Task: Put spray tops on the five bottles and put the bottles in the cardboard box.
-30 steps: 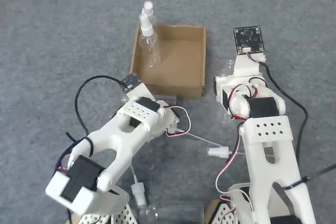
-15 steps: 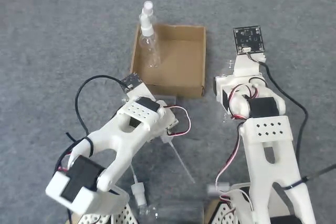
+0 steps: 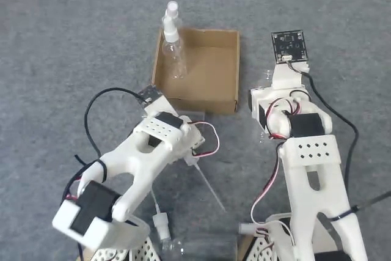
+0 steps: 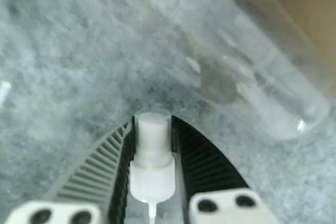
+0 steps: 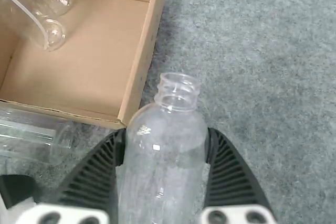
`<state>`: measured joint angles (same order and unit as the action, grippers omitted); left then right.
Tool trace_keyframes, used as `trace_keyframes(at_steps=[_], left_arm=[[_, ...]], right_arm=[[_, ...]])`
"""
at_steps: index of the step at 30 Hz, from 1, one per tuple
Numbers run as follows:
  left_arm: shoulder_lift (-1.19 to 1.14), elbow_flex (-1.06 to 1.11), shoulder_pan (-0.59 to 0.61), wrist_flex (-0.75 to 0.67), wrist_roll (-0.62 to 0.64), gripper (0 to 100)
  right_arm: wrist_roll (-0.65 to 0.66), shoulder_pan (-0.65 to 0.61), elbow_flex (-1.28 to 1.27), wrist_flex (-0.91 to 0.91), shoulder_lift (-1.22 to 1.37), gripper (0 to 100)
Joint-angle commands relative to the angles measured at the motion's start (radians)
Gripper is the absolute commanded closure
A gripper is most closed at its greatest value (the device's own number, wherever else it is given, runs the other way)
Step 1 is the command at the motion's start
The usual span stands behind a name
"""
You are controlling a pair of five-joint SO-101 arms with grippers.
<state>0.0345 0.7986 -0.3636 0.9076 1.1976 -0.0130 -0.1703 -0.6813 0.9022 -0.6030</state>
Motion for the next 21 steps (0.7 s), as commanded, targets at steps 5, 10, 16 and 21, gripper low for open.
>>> trace_keyframes(at_steps=[5, 10, 16, 21], left_arm=[[0.057, -0.074, 0.077, 0.029, -0.083, 99], [0.193, -0.036, 0.103, 0.049, -0.101, 99], [0.384, 0.074, 0.104, -0.005, -0.121, 99], [0.557, 0.156, 0.135, -0.051, -0.236, 99]], right_arm=[[-0.008, 0.008, 0.005, -0.021, -0.051, 97.0], [-0.006, 0.007, 0.005, -0.021, -0.053, 97.1], [-0.006, 0.007, 0.005, -0.016, -0.053, 97.1], [-0.005, 0.007, 0.005, -0.015, -0.054, 97.1]])
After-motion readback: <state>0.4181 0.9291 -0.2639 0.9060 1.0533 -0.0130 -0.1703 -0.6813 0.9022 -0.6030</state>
